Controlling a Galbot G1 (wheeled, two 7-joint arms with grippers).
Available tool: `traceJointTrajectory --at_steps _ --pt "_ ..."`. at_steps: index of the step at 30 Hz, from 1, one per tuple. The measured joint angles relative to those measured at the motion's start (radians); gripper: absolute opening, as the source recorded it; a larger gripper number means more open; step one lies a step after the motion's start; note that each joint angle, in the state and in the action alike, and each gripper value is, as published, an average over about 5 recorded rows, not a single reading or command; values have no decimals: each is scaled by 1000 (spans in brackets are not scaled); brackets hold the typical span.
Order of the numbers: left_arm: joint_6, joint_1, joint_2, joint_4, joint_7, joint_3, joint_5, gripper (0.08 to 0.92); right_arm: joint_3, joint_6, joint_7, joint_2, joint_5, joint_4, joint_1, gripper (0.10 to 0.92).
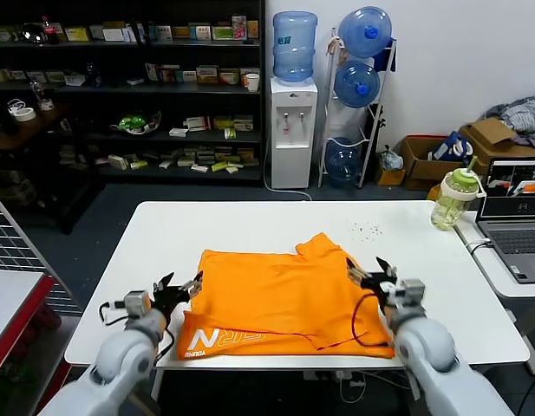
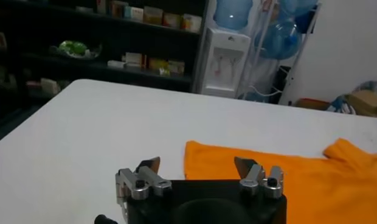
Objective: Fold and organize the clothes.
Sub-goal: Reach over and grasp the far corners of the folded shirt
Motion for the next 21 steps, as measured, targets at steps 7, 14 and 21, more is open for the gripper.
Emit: traceJointTrajectory --at_steps 7,14,21 --pt "43 -229 -47 238 46 95 -28 823 -115 -37 -45 75 -2 -270 234 823" --pt "84 -343 -75 357 59 156 -51 823 -168 -60 -73 131 -19 -443 348 823" --pt "103 -419 -103 438 69 190 -55 823 -200 -75 -96 154 -28 -541 413 823"
